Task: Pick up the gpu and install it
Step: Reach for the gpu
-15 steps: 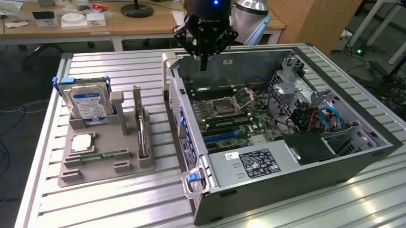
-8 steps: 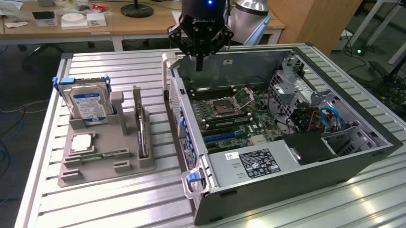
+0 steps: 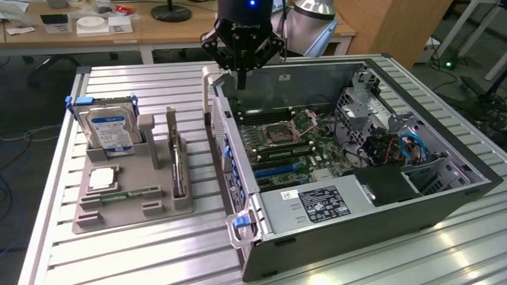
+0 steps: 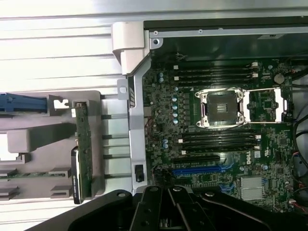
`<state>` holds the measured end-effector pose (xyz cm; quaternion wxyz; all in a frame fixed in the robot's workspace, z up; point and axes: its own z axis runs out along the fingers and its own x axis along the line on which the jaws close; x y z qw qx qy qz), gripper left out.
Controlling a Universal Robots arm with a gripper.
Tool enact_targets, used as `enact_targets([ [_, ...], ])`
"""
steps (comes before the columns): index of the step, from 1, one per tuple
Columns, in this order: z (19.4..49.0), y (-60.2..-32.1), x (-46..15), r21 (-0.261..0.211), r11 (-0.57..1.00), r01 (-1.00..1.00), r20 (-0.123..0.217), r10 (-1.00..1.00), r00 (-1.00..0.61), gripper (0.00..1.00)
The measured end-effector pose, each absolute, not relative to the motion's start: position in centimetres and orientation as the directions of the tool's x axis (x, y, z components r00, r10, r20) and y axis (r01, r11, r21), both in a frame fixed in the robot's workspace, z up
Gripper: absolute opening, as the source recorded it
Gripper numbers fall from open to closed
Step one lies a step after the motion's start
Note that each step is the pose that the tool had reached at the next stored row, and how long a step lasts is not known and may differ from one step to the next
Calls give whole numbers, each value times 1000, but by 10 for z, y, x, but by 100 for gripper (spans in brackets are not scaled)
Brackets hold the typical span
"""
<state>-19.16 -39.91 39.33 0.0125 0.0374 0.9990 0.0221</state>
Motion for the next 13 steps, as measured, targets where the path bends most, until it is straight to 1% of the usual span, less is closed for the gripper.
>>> enact_targets([
  [13, 393, -399, -212, 45, 996, 74, -23, 75, -997, 11],
])
